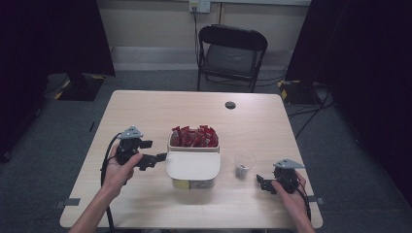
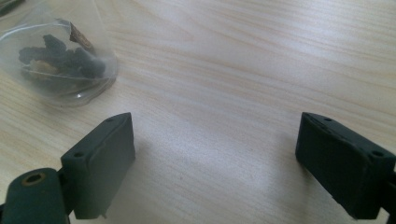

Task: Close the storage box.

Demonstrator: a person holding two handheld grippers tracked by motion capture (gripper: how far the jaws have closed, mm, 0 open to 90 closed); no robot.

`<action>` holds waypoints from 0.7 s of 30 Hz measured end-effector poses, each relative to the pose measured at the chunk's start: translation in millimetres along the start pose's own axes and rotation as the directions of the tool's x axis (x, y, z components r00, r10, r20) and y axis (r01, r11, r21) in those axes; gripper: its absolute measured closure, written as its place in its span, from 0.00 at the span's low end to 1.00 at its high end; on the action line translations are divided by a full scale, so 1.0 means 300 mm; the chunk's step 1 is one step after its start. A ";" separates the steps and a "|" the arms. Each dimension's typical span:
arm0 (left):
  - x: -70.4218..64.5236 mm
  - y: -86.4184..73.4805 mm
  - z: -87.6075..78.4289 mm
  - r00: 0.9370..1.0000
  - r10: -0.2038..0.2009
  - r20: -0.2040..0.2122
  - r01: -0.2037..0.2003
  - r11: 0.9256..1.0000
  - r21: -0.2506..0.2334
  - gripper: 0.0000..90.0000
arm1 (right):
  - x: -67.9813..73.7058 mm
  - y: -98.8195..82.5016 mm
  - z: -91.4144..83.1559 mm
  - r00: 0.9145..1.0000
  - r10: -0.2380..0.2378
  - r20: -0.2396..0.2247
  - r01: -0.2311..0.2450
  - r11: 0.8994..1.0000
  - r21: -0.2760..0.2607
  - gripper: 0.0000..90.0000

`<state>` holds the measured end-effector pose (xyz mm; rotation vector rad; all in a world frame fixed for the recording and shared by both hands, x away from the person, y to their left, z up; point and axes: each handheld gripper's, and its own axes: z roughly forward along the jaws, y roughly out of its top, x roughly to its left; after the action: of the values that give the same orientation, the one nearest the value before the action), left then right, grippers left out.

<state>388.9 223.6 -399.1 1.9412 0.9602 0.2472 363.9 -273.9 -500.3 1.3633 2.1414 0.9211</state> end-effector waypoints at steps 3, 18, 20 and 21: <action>0.022 -0.007 -0.020 1.000 -0.001 -0.020 0.001 1.000 0.001 0.18 | 0.000 0.000 0.000 1.000 0.001 0.000 -0.001 1.000 0.000 0.13; 0.141 -0.098 -0.059 0.985 -0.071 -0.160 0.075 0.997 0.020 0.18 | 0.000 0.000 0.000 1.000 -0.001 0.000 0.001 1.000 -0.001 0.13; 0.155 -0.116 -0.062 0.982 -0.072 -0.176 0.079 0.996 0.036 0.18 | 0.000 0.000 0.000 1.000 0.001 0.000 -0.001 1.000 0.000 0.13; 0.157 -0.124 -0.064 0.980 -0.081 -0.183 0.088 0.996 0.031 0.18 | 0.000 0.000 0.000 1.000 0.001 0.000 -0.001 1.000 0.000 0.13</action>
<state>391.3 279.3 -428.1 1.9328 1.1717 0.3642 363.8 -273.8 -500.3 1.3642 2.1414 0.9209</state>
